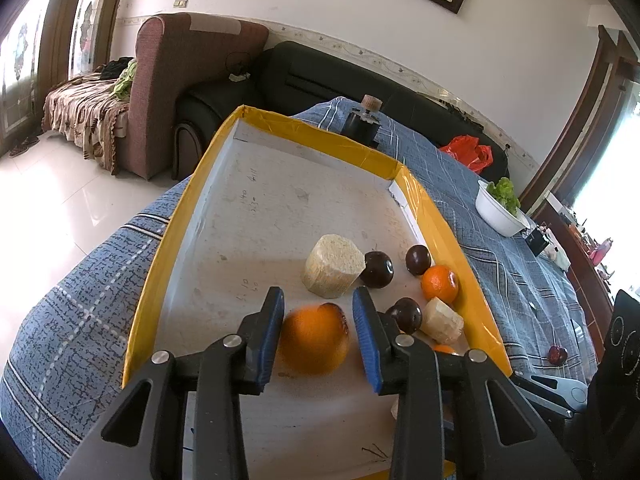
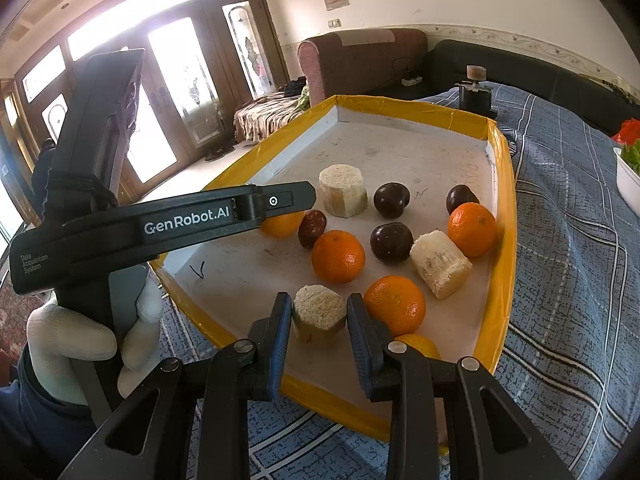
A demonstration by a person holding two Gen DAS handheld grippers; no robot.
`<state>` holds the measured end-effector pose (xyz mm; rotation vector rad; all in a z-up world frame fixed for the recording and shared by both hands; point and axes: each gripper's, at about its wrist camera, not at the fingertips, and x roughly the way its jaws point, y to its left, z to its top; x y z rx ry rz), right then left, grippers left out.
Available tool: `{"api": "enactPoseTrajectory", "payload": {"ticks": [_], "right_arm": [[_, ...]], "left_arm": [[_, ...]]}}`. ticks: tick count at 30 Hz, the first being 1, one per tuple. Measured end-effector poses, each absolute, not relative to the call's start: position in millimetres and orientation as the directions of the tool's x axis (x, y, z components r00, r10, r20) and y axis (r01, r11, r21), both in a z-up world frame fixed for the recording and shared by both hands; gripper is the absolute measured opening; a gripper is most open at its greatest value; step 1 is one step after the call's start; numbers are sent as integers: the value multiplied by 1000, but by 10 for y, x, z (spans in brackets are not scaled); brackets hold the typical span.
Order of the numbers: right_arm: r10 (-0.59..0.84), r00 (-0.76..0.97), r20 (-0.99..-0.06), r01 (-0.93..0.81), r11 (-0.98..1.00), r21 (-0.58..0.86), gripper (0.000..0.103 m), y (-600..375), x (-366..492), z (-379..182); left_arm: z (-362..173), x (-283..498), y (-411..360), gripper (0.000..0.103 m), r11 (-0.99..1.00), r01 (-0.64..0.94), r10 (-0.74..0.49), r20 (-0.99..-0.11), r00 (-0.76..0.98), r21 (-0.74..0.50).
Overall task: Organize fruits
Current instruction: 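Open the left tool to drop the orange while the right tool releases the white slice, then move both tools back to the last fruits on the tablecloth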
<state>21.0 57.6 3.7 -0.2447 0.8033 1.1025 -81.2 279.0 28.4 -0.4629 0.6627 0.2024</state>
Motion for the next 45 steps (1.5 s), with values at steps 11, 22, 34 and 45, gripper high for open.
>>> {"api": "enactPoseTrajectory", "payload": {"ticks": [11, 22, 34, 45], "right_arm": [[699, 209, -684, -866, 457, 203, 33, 576, 201, 38], [708, 218, -671, -865, 459, 203, 33, 549, 163, 59], [741, 258, -620, -840, 489, 236, 33, 245, 160, 399], [728, 361, -582, -759, 593, 270, 35, -566, 357, 611]], "left_arm": [[282, -796, 2783, 37, 879, -326, 36, -634, 773, -347], [287, -789, 2770, 40, 880, -320, 31, -630, 776, -351], [382, -849, 2762, 47, 880, -321, 49, -605, 795, -350], [684, -947, 2589, 48, 904, -283, 59, -560, 826, -322]]}}
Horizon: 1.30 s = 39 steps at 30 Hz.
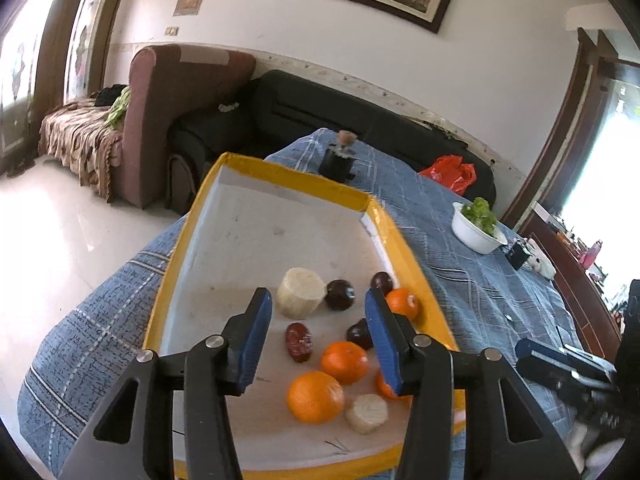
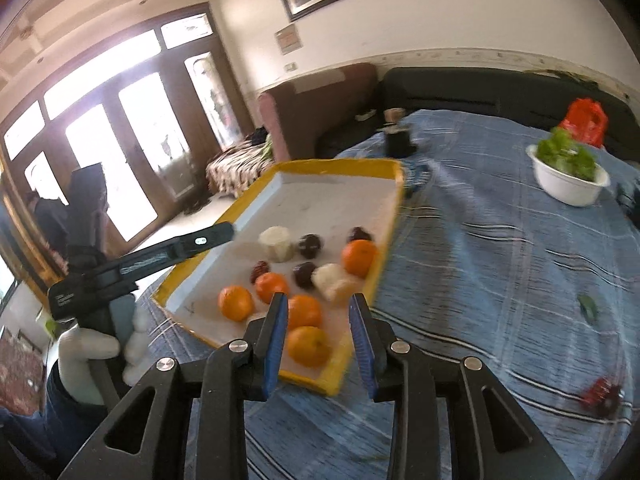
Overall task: Organize fruits
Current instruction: 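Move both tools back to the last fruits on the tablecloth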
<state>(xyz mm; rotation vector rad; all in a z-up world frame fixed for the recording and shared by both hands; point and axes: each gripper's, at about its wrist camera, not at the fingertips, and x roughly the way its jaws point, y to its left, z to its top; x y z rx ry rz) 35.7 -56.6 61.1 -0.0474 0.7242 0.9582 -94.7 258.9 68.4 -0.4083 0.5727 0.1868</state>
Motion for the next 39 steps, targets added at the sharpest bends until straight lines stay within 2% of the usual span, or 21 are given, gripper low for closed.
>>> {"api": "enactPoseTrajectory", "payload": {"ticks": [10, 20, 35, 39], "right_arm": [[626, 521, -581, -571, 761, 309, 35, -1726, 784, 640], [482, 560, -674, -342, 875, 342, 35, -2486, 1079, 287], [463, 506, -728, -344, 882, 322, 36, -2459, 1172, 11], [495, 517, -699, -353, 867, 353, 28, -2515, 1168, 32]], "left_arm": [[829, -813, 2037, 48, 948, -168, -11, -556, 831, -270], [805, -647, 1357, 48, 971, 5, -148, -583, 799, -240], [684, -487, 758, 48, 966, 143, -250, -632, 733, -216], [656, -402, 575, 48, 957, 183, -286, -650, 704, -224]]}}
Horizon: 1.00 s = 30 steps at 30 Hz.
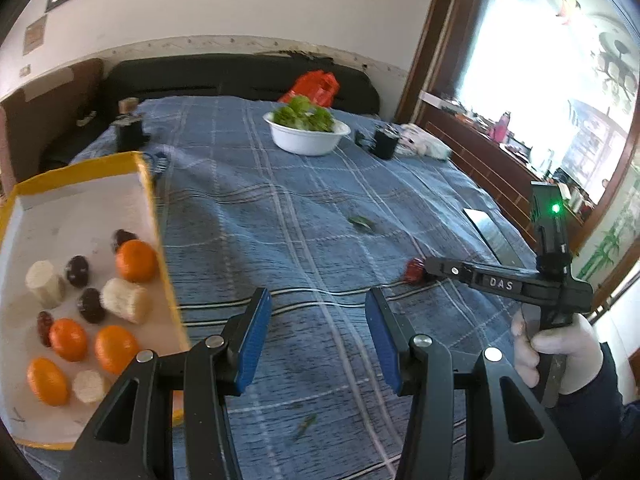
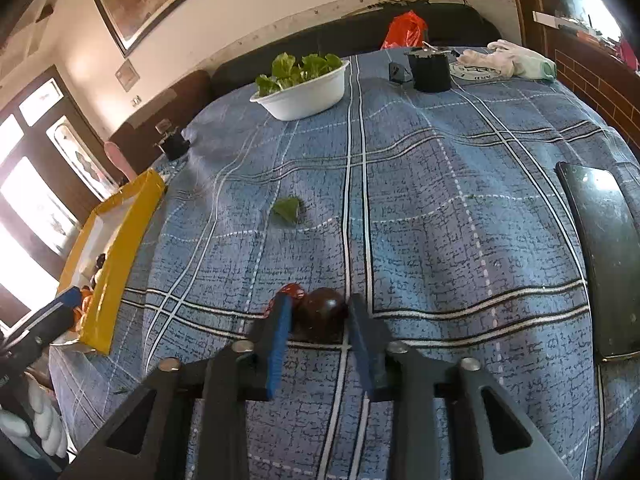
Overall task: Organize fruits
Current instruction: 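Move both tools back to the last fruits on the tablecloth, then grasp a red dried date with the left tool while the right tool grasps a dark brown fruit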
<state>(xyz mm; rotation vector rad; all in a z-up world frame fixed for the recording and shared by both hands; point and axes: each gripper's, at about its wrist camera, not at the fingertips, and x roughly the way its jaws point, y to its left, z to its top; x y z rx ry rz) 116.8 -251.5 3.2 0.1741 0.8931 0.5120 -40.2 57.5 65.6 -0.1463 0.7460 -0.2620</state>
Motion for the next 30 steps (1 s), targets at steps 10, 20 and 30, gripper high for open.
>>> {"api": "enactPoseTrajectory", "payload": {"ticks": [10, 20, 30], "right_arm": [[511, 576, -638, -301, 858, 416, 28, -2751, 1198, 108], [517, 594, -616, -263, 849, 458, 28, -2894, 1204, 137], [544, 582, -605, -322, 837, 443, 29, -2809, 1160, 172]], "left_arm": [[587, -8, -54, 47, 924, 311, -372, -702, 607, -221], [233, 493, -658, 46, 909, 393, -341, -788, 513, -138], [92, 489, -603, 18, 923, 362, -323, -775, 543, -131]]}}
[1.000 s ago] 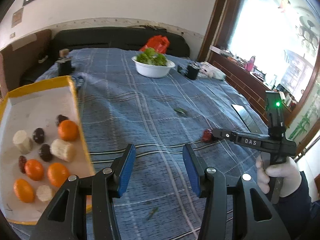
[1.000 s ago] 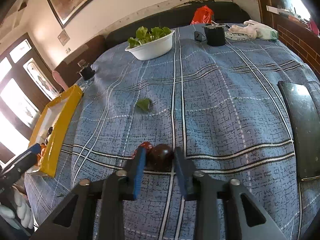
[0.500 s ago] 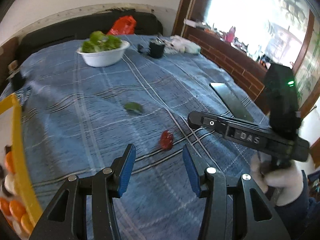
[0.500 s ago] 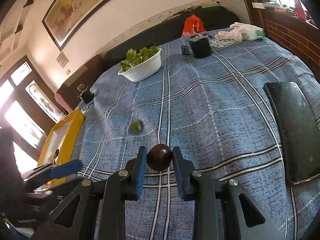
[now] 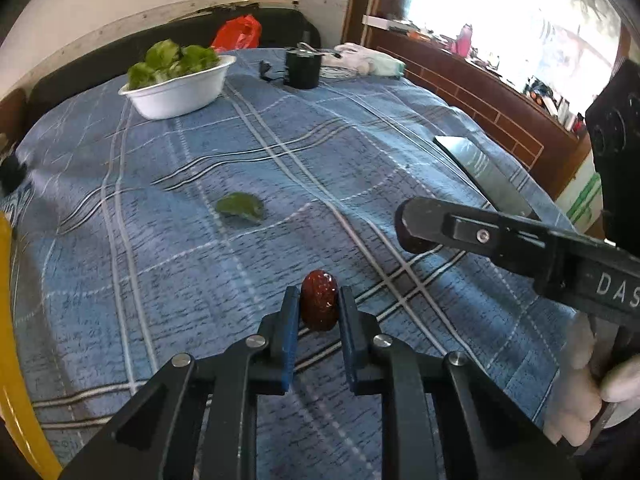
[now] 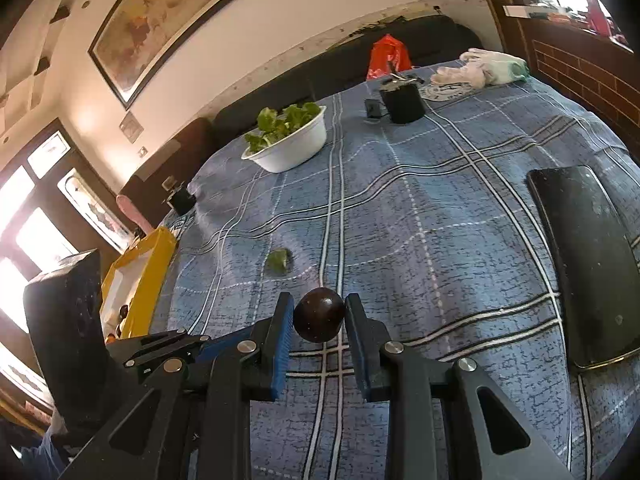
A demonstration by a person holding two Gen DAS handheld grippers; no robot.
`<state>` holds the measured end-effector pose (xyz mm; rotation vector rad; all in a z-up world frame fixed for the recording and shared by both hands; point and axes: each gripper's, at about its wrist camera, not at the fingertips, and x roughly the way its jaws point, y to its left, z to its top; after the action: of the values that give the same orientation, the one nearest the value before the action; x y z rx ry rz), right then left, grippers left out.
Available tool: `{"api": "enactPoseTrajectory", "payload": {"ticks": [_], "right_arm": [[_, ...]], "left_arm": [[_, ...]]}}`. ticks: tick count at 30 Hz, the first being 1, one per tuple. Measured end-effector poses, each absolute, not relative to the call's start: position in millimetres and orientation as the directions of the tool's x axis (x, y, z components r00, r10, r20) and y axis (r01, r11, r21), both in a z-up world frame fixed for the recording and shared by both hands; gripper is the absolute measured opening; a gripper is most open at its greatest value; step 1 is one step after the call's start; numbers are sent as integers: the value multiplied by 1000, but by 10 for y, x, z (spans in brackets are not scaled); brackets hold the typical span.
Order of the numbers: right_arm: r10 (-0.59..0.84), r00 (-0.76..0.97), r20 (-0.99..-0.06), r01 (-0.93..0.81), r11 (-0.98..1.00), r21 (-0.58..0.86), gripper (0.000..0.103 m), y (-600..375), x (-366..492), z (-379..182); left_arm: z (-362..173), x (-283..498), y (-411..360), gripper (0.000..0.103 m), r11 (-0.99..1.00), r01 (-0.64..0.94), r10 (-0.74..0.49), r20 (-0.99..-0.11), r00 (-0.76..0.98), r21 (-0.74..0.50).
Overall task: Organize fruits
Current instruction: 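Grasp a red dried date with the left tool while the right tool grasps a dark brown fruit, then lift the red date and the dark brown fruit off the tablecloth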
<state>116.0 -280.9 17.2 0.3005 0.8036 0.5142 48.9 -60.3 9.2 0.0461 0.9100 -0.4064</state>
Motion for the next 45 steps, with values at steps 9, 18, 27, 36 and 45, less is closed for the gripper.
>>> {"api": "enactPoseTrajectory", "payload": {"ticks": [9, 18, 27, 36, 45], "right_arm": [[543, 508, -668, -476, 824, 308, 29, -2364, 1036, 102], [508, 493, -706, -502, 829, 246, 30, -2246, 1013, 11], [492, 483, -724, -496, 836, 237, 34, -2213, 1036, -11], [496, 474, -728, -481, 838, 258, 34, -2245, 1063, -37], [501, 506, -702, -488, 837, 246, 30, -2256, 1017, 19]], "left_arm": [[296, 287, -126, 18, 949, 282, -294, -719, 629, -141], [260, 328, 12, 18, 949, 253, -311, -694, 650, -188], [250, 334, 3, 18, 946, 258, -321, -691, 648, -197], [246, 336, -2, 18, 946, 258, -320, -689, 650, -196], [242, 343, 11, 18, 946, 254, -320, -685, 655, -200]]}}
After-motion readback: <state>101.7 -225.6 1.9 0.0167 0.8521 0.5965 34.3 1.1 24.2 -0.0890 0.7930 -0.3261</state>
